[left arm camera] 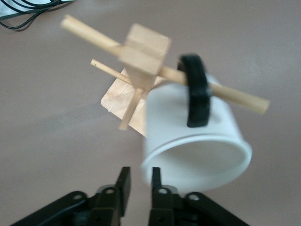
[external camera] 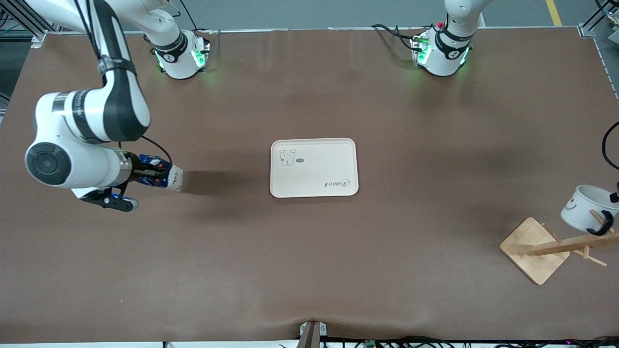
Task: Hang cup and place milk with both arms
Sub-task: 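Carry the carton off the tray with the right gripper while mug hooks, then release the mug on the stand peg and raise the left gripper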
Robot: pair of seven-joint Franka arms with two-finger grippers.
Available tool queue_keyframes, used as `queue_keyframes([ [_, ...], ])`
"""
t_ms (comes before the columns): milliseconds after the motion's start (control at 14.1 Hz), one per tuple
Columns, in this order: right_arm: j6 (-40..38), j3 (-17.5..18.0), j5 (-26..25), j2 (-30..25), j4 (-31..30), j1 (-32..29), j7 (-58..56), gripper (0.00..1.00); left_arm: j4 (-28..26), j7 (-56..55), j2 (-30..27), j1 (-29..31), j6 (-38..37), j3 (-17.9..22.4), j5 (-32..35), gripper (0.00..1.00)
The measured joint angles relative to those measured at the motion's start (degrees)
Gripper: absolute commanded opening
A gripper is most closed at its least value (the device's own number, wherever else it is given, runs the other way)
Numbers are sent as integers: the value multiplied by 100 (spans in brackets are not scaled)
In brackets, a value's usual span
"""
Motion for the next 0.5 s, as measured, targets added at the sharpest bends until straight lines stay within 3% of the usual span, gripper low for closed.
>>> queue_keyframes([
  [284,447,-11,-92,-1,-361,-685,-1131,0,54,-350,3,4,22,-35,-210,100],
  [498,745,-14,-100,-3,-569,-1040,-1673,0,92,-1078,-71,-29,-64,-281,-212,100],
])
